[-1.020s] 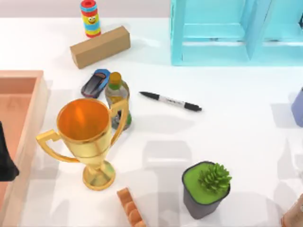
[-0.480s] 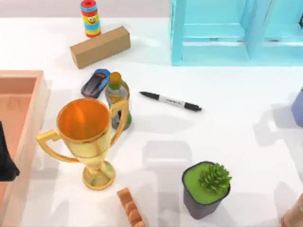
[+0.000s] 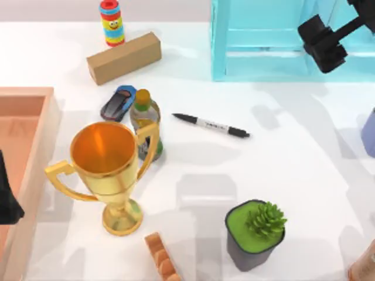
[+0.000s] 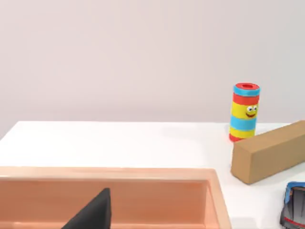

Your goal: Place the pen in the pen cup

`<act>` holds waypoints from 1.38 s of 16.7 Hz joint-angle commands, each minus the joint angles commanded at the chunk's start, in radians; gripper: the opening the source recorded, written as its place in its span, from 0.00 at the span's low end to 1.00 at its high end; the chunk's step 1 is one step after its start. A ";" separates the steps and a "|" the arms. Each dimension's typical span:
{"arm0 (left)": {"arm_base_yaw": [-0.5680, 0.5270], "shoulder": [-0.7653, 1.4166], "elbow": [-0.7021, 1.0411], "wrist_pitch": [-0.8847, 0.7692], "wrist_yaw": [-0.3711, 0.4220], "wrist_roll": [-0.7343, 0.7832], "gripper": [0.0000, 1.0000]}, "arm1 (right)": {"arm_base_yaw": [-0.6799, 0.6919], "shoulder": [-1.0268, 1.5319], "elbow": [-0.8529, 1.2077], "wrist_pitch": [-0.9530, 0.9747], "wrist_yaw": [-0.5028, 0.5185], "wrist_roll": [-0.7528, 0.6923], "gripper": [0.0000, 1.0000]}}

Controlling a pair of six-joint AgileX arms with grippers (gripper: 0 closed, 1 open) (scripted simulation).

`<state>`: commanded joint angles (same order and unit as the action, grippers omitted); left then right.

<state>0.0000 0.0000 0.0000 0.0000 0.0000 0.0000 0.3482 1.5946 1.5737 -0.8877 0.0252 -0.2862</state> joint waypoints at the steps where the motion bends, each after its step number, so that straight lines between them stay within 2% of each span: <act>1: 0.000 0.000 0.000 0.000 0.000 0.000 1.00 | 0.027 0.105 0.106 -0.058 0.001 -0.025 1.00; 7: 0.000 0.000 0.000 0.000 0.000 0.000 1.00 | 0.159 0.638 0.659 -0.347 0.037 -0.173 1.00; 12: 0.000 0.000 0.000 0.000 0.000 0.000 1.00 | 0.228 0.943 0.967 -0.515 0.098 -0.267 1.00; 16: 0.000 0.000 0.000 0.000 0.000 0.000 1.00 | 0.257 1.060 1.076 -0.584 0.131 -0.300 1.00; 23: 0.000 0.000 0.000 0.000 0.000 0.000 1.00 | 0.243 1.061 1.065 -0.574 0.131 -0.313 1.00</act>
<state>0.0000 0.0000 0.0000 0.0000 0.0000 0.0000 0.5910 2.6554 2.6387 -1.4616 0.1560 -0.5991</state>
